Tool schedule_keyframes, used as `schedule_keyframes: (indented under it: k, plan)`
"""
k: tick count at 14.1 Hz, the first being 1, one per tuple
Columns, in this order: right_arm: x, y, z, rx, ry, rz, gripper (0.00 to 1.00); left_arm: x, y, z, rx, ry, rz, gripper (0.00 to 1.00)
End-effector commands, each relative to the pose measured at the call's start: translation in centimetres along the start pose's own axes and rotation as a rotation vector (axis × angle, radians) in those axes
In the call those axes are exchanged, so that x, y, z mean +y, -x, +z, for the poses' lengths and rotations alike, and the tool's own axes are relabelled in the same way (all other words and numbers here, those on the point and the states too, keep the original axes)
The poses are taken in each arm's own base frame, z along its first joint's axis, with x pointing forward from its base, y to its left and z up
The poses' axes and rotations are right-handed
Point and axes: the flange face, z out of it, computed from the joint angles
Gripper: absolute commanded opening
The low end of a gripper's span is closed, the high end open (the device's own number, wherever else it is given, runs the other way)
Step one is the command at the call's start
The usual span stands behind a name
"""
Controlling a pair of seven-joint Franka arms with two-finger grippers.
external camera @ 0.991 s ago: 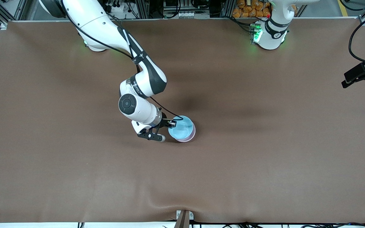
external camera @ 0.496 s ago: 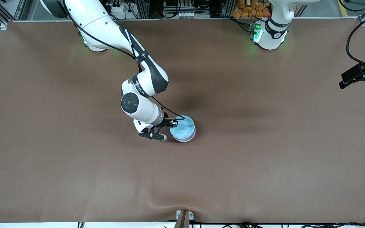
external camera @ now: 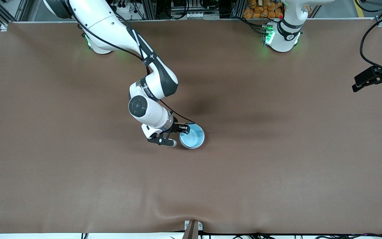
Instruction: Stack pink and blue bowls on white bowl
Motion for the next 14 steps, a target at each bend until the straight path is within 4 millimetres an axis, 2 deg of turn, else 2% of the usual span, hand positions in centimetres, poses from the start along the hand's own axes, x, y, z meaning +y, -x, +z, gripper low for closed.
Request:
schedule_keyframes:
  k: [1, 3, 5, 7, 9, 14]
  plan:
    - [0.3, -1.3, -1.1, 0.022, -0.01, 0.015, 1.0, 0.3, 0.0, -0.1, -0.008, 0.011, -0.008, 1.0]
    - [1.8, -3.0, -3.0, 0.049, 0.001, 0.029, 1.0, 0.5, 0.0, -0.2, -0.007, 0.011, -0.005, 1.0]
    - [3.2, -4.6, -7.0, 0.083, 0.008, 0.033, 1.0, 0.5, 0.0, -0.1, -0.008, 0.011, -0.005, 1.0]
    - [6.4, -6.7, -11.6, 0.062, 0.063, -0.033, 1.0, 0.5, 0.0, -0.1, -0.008, 0.011, -0.005, 1.0]
    - [11.2, -8.6, -16.0, 0.005, 0.126, -0.063, 1.0, 0.6, 0.0, -0.3, -0.004, 0.011, -0.003, 1.0]
    - [24.3, -9.9, -25.8, -0.001, 0.125, -0.14, 1.0, 0.7, 0.0, -0.2, -0.005, 0.013, -0.001, 1.0]
